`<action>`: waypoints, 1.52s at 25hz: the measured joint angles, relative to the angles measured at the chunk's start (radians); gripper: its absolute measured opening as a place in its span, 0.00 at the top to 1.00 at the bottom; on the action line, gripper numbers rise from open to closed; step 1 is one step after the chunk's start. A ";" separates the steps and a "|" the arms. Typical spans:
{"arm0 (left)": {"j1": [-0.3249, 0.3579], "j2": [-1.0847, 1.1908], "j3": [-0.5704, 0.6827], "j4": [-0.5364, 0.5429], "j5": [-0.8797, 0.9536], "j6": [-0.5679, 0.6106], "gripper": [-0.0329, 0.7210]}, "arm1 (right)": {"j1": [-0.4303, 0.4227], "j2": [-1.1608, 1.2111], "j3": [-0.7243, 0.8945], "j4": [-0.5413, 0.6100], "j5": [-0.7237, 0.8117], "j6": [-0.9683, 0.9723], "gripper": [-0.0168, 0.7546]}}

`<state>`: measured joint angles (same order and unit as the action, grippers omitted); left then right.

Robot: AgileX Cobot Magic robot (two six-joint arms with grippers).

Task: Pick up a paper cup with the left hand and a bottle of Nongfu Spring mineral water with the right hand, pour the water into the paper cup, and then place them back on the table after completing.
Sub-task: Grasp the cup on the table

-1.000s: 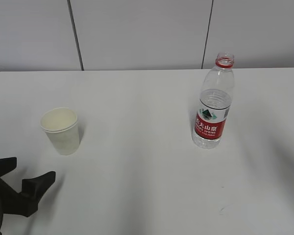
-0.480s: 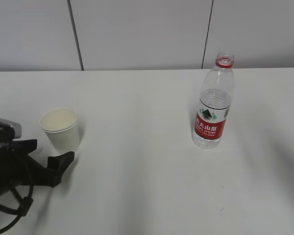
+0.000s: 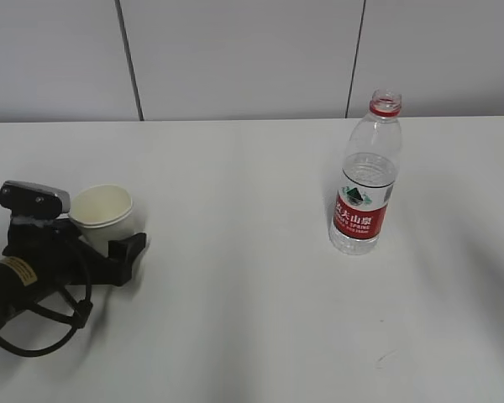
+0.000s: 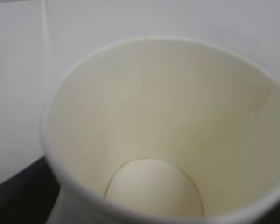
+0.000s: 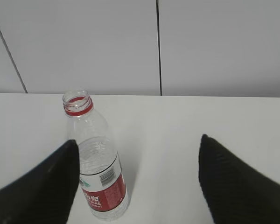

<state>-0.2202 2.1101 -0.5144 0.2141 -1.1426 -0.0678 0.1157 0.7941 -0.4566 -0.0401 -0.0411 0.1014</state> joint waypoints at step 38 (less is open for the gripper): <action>0.000 0.020 -0.028 0.057 -0.008 0.000 0.44 | 0.000 0.650 0.194 -0.146 -0.928 0.038 0.22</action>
<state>-0.2202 2.1296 -0.5420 0.2709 -1.1503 -0.0678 0.1157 1.4442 -0.2622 -0.1859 -0.9694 0.1393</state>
